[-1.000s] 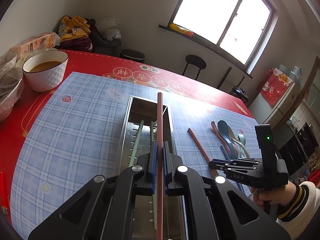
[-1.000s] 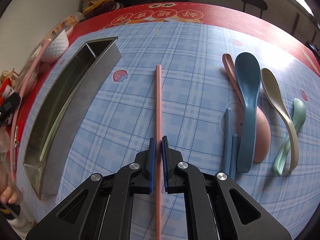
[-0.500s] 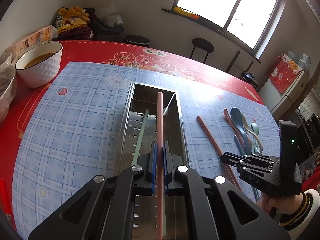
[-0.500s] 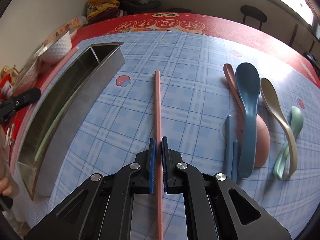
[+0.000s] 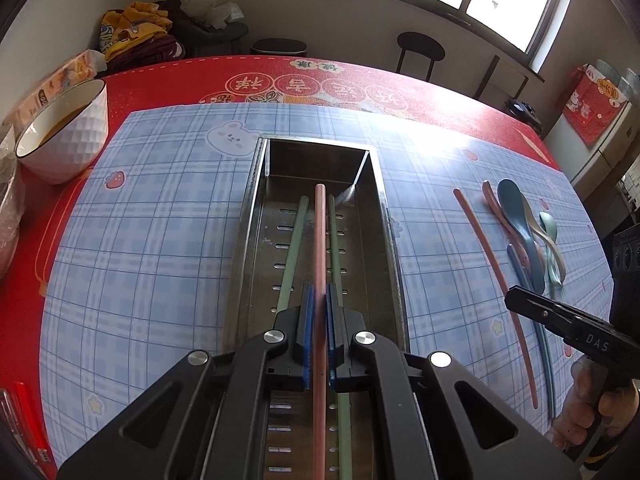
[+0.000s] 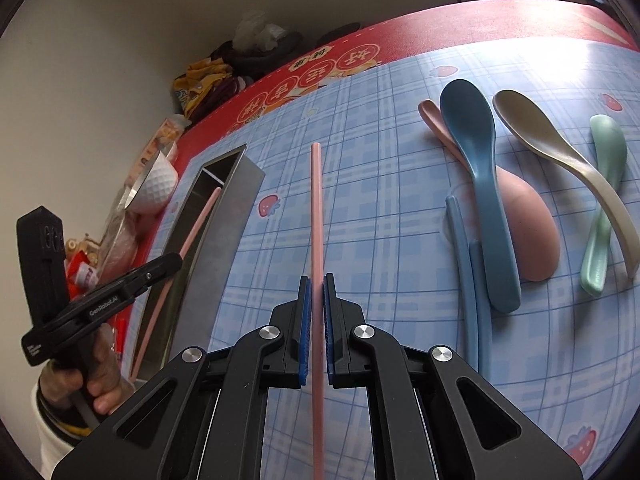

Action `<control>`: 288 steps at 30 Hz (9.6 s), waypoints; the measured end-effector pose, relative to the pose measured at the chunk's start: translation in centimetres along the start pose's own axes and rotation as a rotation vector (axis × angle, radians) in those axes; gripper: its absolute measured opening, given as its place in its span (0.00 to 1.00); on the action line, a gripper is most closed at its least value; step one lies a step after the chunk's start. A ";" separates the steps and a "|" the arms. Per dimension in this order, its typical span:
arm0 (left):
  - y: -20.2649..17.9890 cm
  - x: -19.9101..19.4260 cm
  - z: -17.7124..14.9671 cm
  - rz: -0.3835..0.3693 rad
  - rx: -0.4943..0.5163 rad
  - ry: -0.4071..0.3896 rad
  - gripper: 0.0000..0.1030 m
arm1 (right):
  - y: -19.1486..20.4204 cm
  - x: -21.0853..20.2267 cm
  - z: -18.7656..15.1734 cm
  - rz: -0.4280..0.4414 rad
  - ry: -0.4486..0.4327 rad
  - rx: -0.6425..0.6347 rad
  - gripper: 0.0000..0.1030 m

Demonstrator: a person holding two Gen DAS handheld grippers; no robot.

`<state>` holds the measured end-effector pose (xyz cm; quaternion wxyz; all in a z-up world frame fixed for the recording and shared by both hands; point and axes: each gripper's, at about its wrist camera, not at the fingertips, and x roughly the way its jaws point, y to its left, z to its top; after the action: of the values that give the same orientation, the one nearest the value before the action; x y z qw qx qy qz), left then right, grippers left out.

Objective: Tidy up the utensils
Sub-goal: 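Lower the pink chopstick into the steel tray and open the left gripper while the right gripper carries the other, then lower the pink chopstick into the steel tray and open the right gripper, then move the open left gripper over a blue chopstick, then close the left gripper on the blue chopstick and lift it, then grasp the blue spoon by its handle with the right gripper while the left gripper holds the blue chopstick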

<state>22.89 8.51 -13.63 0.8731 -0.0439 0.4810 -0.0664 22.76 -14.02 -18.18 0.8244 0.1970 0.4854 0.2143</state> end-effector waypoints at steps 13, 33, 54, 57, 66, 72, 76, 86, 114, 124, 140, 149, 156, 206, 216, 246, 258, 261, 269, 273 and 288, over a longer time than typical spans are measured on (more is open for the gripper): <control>-0.1 0.4 0.1 -0.009 0.026 0.017 0.06 | -0.6 -0.3 -1.0 -0.019 0.007 -0.001 0.06; 3.0 -10.1 -9.1 0.080 0.140 -0.456 0.93 | 5.6 -0.3 -0.5 0.000 0.008 0.025 0.06; 6.6 -10.8 -11.5 0.136 0.043 -0.591 0.94 | 11.8 5.6 1.3 -0.031 0.045 0.148 0.06; 6.9 -10.8 -11.5 0.144 0.021 -0.592 0.94 | 12.3 6.2 1.0 -0.031 0.049 0.163 0.06; 7.3 -10.7 -11.3 0.134 -0.004 -0.578 0.94 | 12.8 7.6 0.3 -0.046 0.068 0.171 0.06; 7.5 -10.6 -11.2 0.130 -0.008 -0.574 0.94 | 13.1 8.3 0.0 -0.041 0.088 0.171 0.06; 7.4 -10.6 -11.3 0.130 -0.011 -0.572 0.94 | 13.4 8.9 0.0 -0.020 0.108 0.173 0.06; 7.6 -10.4 -11.2 0.128 -0.024 -0.563 0.94 | 14.9 8.7 -0.1 0.081 0.132 0.099 0.08; 6.0 -10.9 -10.9 0.220 -0.013 -0.546 0.94 | 4.2 -7.6 -1.4 0.014 -0.270 -0.361 0.85; -4.6 -13.6 -8.6 0.136 0.093 -0.590 0.94 | -2.6 -13.6 -1.2 0.010 -0.410 -0.349 0.85; -17.8 -3.0 -4.9 -0.035 0.153 -0.312 0.64 | -7.8 -13.6 2.9 -0.126 -0.516 -0.285 0.85; -21.0 2.1 -6.5 -0.085 0.228 -0.172 0.39 | -10.0 -12.5 2.6 -0.166 -0.444 -0.166 0.85; -21.8 3.4 -6.8 -0.020 0.258 -0.128 0.39 | -10.8 -12.8 2.7 -0.165 -0.438 -0.120 0.85; -22.1 4.8 -5.5 0.012 0.196 -0.030 0.40 | -11.6 -12.9 2.8 -0.132 -0.421 -0.064 0.85; -21.9 5.5 -4.6 0.004 0.262 -0.047 0.18 | -11.8 -12.7 2.8 -0.127 -0.413 -0.058 0.85; -15.4 0.8 -7.8 0.042 0.087 -0.226 0.06 | -9.1 -10.9 2.1 -0.087 -0.367 -0.219 0.63; -13.1 -0.5 -8.1 -0.103 -0.020 -0.283 0.06 | -4.7 -6.8 2.5 -0.169 -0.208 -0.378 0.32; -12.5 -0.9 -8.2 -0.134 -0.052 -0.305 0.06 | -4.1 -4.8 2.8 -0.219 -0.152 -0.396 0.32; -11.8 -1.6 -8.5 -0.158 -0.083 -0.338 0.06 | -2.6 -1.3 3.4 -0.384 -0.079 -0.451 0.32; -11.7 -1.7 -8.6 -0.163 -0.093 -0.337 0.06 | -2.2 -0.1 3.7 -0.471 -0.063 -0.488 0.31; -11.6 -1.6 -8.6 -0.174 -0.096 -0.332 0.06 | -0.4 0.2 3.1 -0.551 -0.050 -0.542 0.13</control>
<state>13.93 -2.82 -15.24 0.9282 -0.1373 0.3275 -0.1107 25.68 -14.64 -17.15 0.8849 -0.1606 0.4255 0.1005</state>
